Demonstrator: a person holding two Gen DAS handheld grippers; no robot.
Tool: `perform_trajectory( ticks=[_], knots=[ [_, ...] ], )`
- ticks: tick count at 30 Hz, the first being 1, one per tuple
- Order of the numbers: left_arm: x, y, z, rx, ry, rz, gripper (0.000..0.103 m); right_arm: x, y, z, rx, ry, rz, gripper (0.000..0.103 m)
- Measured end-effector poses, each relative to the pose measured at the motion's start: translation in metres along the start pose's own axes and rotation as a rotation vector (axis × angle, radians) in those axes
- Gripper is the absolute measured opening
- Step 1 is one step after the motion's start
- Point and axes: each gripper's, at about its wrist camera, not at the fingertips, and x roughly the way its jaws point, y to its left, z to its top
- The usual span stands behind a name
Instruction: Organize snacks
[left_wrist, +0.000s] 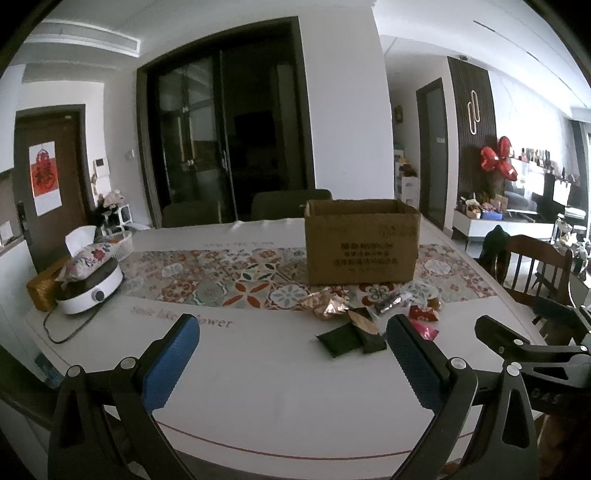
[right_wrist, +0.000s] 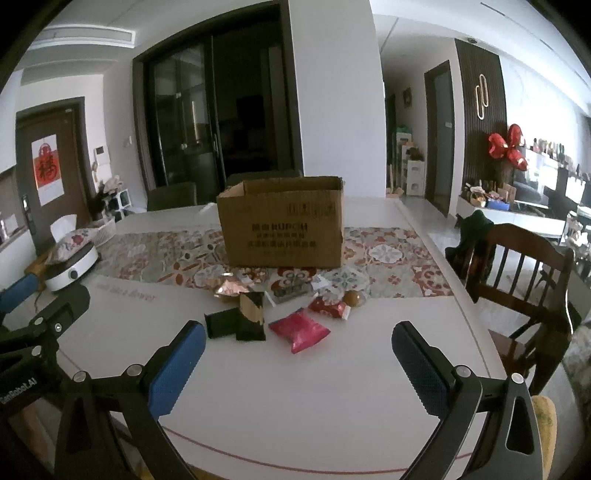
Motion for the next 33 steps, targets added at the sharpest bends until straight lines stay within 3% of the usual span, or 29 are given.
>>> perform_trajectory(
  ticks=[6, 17, 24, 27, 33],
  knots=[
    [0.018, -0.005, -0.002, 0.02, 0.029, -0.007, 0.103, 0.016, -0.004, -0.005, 0.003, 0.036, 0.003, 0.102],
    [0.074, -0.018, -0.003, 0.154, 0.043, -0.036, 0.102, 0.063, -0.009, 0.0, -0.032, 0.092, -0.013, 0.102],
    [0.117, -0.024, -0.012, 0.269, 0.082, -0.092, 0.096, 0.103, -0.004, -0.002, -0.082, 0.148, -0.016, 0.102],
    [0.137, -0.025, -0.015, 0.263, 0.131, -0.14, 0.091, 0.12, -0.001, -0.004, -0.102, 0.179, -0.01, 0.101],
    [0.168, -0.029, -0.027, 0.313, 0.175, -0.183, 0.084, 0.146, 0.004, -0.009, -0.139, 0.209, -0.002, 0.093]
  ],
)
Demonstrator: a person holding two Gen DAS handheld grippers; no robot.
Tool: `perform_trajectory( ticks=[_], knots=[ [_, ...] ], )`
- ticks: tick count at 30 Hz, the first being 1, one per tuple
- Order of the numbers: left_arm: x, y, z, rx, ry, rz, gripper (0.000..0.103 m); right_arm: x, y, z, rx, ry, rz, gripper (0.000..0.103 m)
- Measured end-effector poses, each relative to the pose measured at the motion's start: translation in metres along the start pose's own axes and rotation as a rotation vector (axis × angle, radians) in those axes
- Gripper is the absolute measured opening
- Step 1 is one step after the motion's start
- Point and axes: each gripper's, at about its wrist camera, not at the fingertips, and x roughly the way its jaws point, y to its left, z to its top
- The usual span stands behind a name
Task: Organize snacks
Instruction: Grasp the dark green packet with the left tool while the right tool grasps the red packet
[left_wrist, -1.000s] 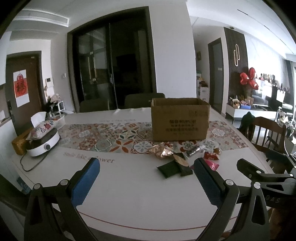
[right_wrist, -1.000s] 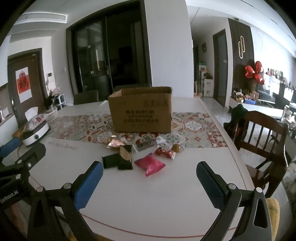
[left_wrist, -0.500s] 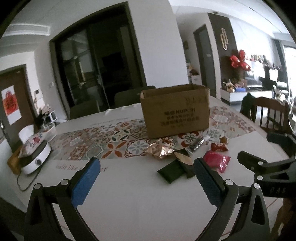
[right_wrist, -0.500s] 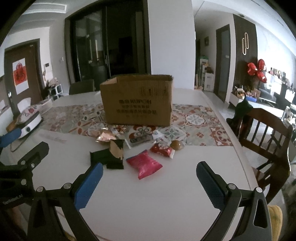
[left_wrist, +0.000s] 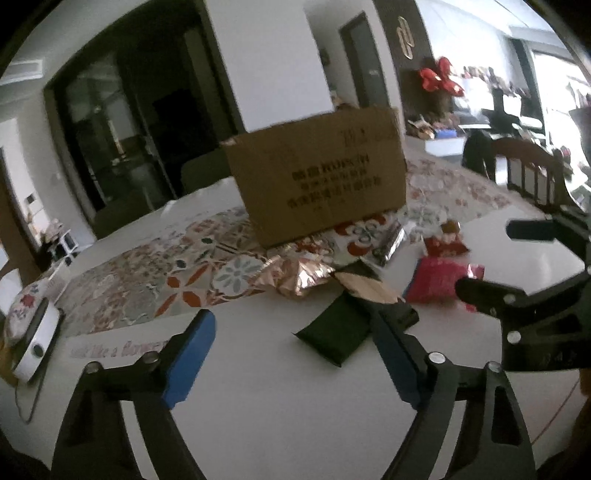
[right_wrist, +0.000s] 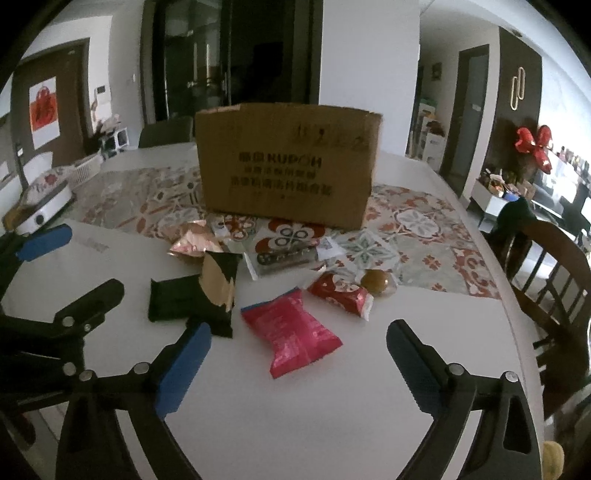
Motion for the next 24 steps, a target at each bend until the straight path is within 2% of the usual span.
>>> perform_trajectory(
  ticks=[7, 12, 16, 19, 24],
  knots=[
    [0.028, -0.008, -0.004, 0.093, 0.054, -0.095, 0.079, 0.025, 0.007, 0.001, -0.049, 0.044, 0.024, 0.085],
    [0.047, -0.011, -0.002, 0.144, 0.083, -0.117, 0.076, 0.038, 0.007, 0.0, -0.061, 0.074, 0.024, 0.077],
    [0.056, -0.013, -0.001, 0.165, 0.108, -0.15, 0.075, 0.045, 0.005, 0.001, -0.064, 0.088, 0.031, 0.076],
    [0.062, -0.014, -0.002, 0.152, 0.141, -0.193, 0.073, 0.049, 0.004, 0.001, -0.067, 0.098, 0.042, 0.071],
    [0.071, -0.014, 0.001, 0.147, 0.155, -0.227, 0.072, 0.055, 0.003, 0.001, -0.077, 0.111, 0.049, 0.068]
  ],
)
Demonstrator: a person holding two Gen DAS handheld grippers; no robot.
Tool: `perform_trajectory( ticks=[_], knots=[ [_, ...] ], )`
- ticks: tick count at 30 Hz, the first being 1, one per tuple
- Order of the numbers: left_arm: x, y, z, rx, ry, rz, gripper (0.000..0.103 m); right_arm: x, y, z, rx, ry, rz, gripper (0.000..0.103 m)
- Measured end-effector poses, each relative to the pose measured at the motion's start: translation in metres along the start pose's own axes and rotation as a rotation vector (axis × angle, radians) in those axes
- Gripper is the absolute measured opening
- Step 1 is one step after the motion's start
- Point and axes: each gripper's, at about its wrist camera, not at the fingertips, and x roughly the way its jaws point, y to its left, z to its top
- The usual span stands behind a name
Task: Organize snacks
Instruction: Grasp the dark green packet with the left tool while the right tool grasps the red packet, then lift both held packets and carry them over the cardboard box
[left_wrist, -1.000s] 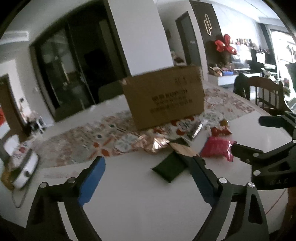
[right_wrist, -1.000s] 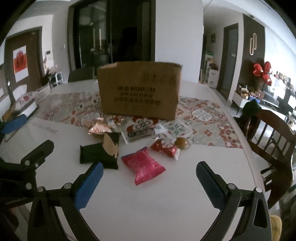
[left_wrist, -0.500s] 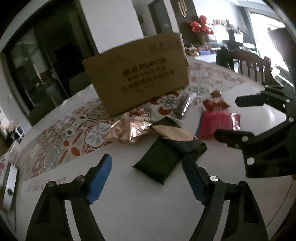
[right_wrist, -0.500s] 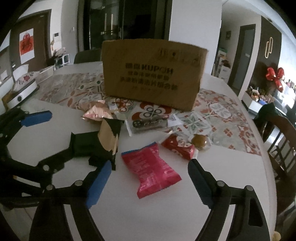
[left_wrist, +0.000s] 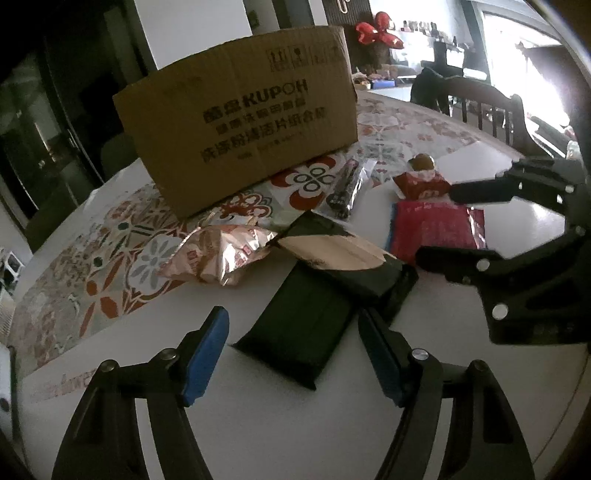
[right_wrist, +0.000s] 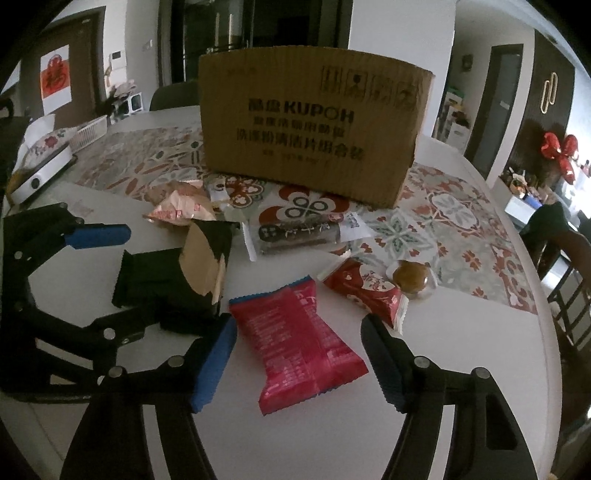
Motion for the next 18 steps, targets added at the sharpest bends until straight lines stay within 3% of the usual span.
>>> perform_trajectory(
  ticks=[8, 11, 18],
  knots=[
    [0.014, 0.011, 0.009, -0.055, 0.026, -0.1, 0.071, 0.006, -0.002, 0.002, 0.02, 0.024, 0.014, 0.056],
    [0.016, 0.015, 0.01, -0.116, 0.045, -0.164, 0.059, 0.008, -0.002, 0.003, 0.031, 0.036, 0.023, 0.048],
    [0.01, 0.008, 0.007, -0.188, 0.052, -0.144, 0.05, 0.005, -0.007, 0.0, 0.066, 0.031, 0.044, 0.042]
  ],
)
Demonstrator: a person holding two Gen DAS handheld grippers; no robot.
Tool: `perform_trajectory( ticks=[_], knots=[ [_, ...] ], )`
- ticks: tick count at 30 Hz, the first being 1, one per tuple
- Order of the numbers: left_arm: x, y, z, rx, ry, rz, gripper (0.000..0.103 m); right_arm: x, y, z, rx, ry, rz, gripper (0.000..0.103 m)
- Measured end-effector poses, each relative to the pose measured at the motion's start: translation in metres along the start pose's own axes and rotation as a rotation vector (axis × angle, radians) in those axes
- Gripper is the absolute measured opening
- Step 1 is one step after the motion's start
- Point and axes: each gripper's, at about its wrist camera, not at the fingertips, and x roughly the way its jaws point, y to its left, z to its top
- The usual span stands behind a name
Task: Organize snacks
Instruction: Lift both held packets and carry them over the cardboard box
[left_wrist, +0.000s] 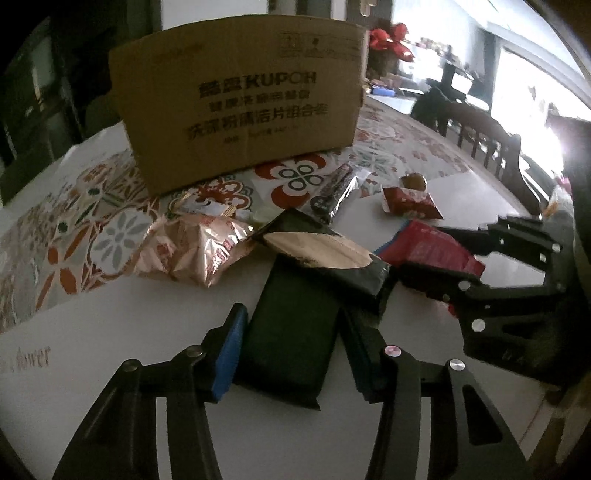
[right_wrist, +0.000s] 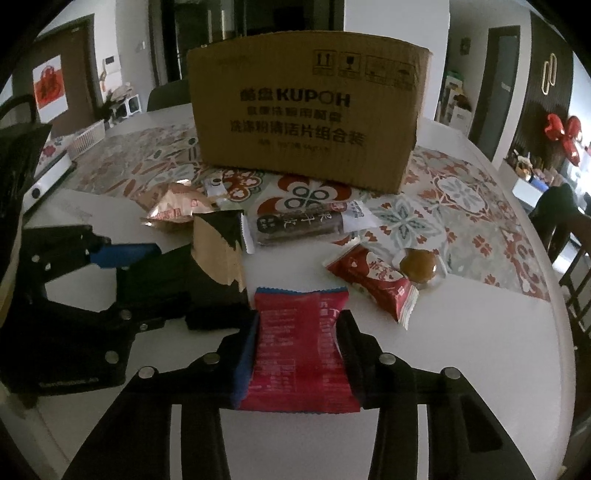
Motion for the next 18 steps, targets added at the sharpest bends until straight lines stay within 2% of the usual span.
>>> perform_trajectory(
  ticks=[4, 8, 18],
  knots=[
    [-0.007, -0.001, -0.003, -0.089, 0.0, 0.003, 0.049, -0.004, -0.001, -0.003, 0.009, -0.005, 0.004, 0.041],
    [-0.019, -0.009, -0.007, -0.116, -0.006, 0.066, 0.048, -0.014, 0.0, -0.004, -0.003, -0.028, -0.001, 0.04],
    [-0.058, -0.021, -0.022, -0.187, -0.044, 0.128, 0.048, -0.039, 0.0, -0.011, 0.016, -0.065, 0.013, 0.04]
  ],
)
